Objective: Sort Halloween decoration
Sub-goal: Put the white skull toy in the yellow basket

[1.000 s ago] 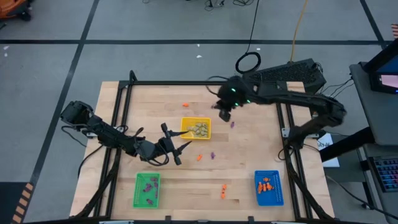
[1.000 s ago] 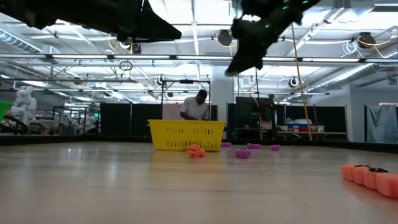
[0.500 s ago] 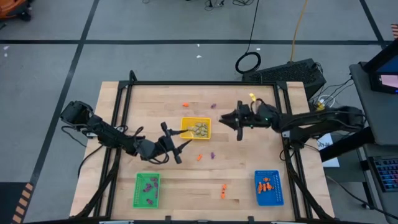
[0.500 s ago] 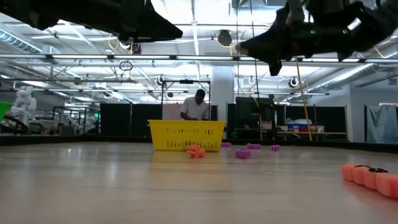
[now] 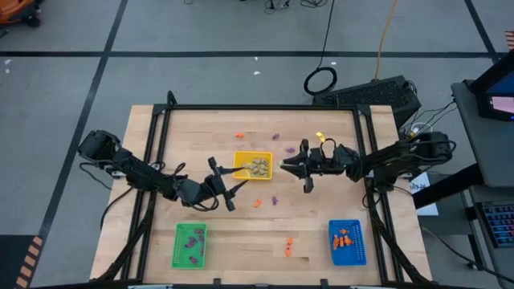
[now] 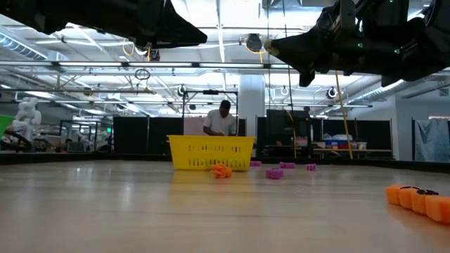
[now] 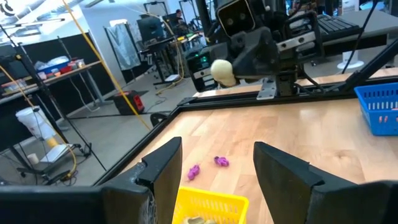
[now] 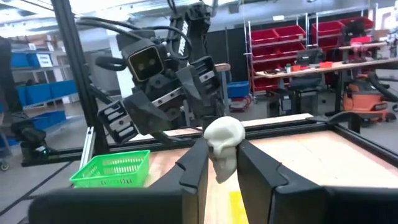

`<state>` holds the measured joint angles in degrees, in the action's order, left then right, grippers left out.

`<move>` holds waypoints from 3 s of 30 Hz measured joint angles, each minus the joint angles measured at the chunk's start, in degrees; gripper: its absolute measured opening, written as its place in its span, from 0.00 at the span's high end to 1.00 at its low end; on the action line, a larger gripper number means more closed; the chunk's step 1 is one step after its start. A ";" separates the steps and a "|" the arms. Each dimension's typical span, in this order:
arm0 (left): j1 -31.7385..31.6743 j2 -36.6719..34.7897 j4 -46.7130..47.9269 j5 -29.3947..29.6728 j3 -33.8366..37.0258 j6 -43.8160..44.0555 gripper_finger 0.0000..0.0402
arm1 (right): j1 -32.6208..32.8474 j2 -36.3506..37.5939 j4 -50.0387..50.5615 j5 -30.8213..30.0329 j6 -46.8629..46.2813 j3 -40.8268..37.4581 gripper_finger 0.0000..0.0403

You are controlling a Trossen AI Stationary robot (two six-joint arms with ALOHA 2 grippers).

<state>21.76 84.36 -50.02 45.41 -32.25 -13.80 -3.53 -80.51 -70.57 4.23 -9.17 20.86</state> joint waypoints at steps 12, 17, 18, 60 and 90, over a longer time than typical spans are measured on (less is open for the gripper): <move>0.00 -0.01 0.00 -0.17 0.00 0.00 0.50 | 1.03 -2.77 -6.30 0.07 2.54 0.02 0.85; 0.00 -0.01 0.00 -0.17 0.00 -0.02 0.50 | 1.03 -2.77 -6.17 0.09 2.81 0.02 0.85; 0.00 -0.01 0.00 -0.17 0.00 -0.01 0.50 | 1.03 -2.77 -6.02 0.11 2.83 0.02 0.85; 0.00 -0.01 0.02 -0.17 0.00 -0.04 0.50 | 1.03 -2.75 -5.50 0.33 44.55 0.07 0.85; 0.00 -0.02 0.03 -0.17 0.00 -0.02 0.50 | 1.03 -2.77 -3.70 0.35 -12.73 0.07 0.85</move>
<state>21.76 84.33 -49.99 45.23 -32.25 -13.82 -2.50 -83.29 -74.27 4.58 -21.91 20.93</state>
